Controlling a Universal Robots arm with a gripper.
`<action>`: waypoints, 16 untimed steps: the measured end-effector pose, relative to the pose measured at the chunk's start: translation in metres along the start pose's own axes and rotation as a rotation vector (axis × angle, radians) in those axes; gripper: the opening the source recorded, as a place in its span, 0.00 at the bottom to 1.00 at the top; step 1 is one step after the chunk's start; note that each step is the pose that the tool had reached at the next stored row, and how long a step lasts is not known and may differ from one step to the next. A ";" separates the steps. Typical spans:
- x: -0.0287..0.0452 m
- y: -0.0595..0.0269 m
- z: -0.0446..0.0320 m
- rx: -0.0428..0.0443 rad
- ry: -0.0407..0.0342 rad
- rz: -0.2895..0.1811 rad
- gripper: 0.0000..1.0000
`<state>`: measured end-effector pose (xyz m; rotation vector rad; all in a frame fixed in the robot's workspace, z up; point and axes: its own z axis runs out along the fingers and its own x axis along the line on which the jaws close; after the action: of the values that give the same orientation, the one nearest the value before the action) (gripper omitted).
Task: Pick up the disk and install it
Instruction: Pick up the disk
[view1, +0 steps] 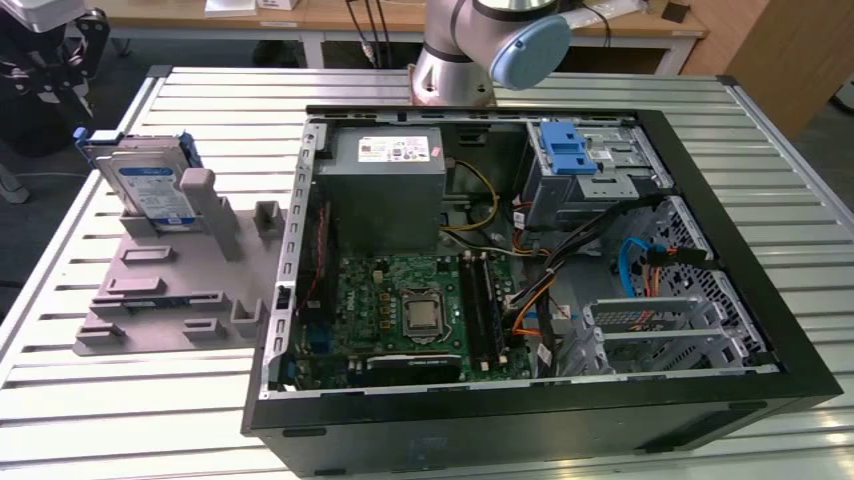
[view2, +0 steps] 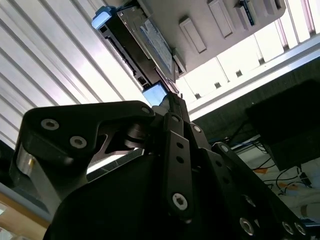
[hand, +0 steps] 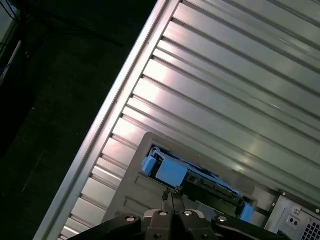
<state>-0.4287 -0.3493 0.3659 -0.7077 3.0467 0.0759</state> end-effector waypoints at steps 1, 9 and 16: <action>0.0000 0.0000 0.0000 -0.0001 0.0003 -0.006 0.11; 0.0002 0.0001 0.0000 -0.0014 0.0027 -0.062 0.11; 0.0004 0.0002 0.0001 -0.0024 0.0044 -0.101 0.11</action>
<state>-0.4291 -0.3492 0.3658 -0.8621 3.0090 0.0769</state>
